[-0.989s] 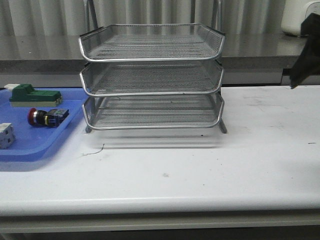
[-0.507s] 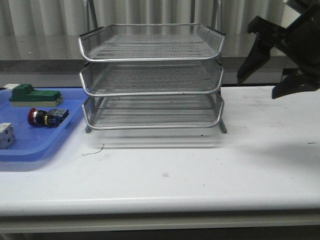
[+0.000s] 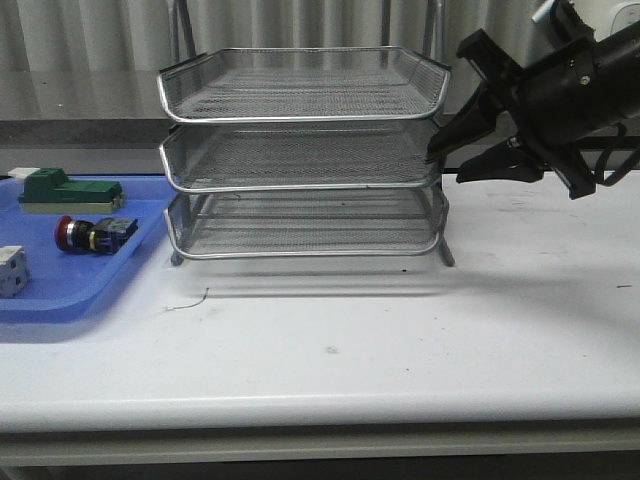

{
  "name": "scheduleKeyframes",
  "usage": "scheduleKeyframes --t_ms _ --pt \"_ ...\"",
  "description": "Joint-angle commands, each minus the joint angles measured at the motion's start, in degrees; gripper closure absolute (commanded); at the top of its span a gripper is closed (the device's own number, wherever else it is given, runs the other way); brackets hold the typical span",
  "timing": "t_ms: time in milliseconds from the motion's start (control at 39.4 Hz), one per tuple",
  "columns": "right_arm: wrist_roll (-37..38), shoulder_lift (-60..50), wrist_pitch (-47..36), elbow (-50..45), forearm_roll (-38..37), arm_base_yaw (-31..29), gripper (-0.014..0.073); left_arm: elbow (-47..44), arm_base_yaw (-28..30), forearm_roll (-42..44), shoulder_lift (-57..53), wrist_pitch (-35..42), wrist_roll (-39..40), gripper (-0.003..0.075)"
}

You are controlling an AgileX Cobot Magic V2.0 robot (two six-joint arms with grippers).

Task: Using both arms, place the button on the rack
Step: 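Reach the right gripper to the middle wire tray's front rim and grasp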

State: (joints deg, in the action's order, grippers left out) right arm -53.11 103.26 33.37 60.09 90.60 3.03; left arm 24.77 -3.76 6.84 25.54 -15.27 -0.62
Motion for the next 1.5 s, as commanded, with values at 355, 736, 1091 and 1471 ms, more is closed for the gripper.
scheduleKeyframes --t_ms 355,736,1091,1471 --pt "-1.8 1.5 5.4 5.4 5.3 -0.1 0.0312 1.7 0.0 0.2 0.6 4.5 0.6 0.0125" --pt "-1.8 1.5 7.5 5.4 5.0 -0.5 0.0559 1.7 0.0 0.2 0.6 4.5 0.6 0.0134" --pt "-1.8 1.5 15.5 5.3 -2.5 -4.3 0.0559 1.7 0.0 0.2 0.6 4.5 0.6 0.0134" --pt "0.2 1.5 21.2 5.3 -14.0 -5.4 0.0559 1.7 0.0 0.2 0.6 4.5 0.6 0.0134"
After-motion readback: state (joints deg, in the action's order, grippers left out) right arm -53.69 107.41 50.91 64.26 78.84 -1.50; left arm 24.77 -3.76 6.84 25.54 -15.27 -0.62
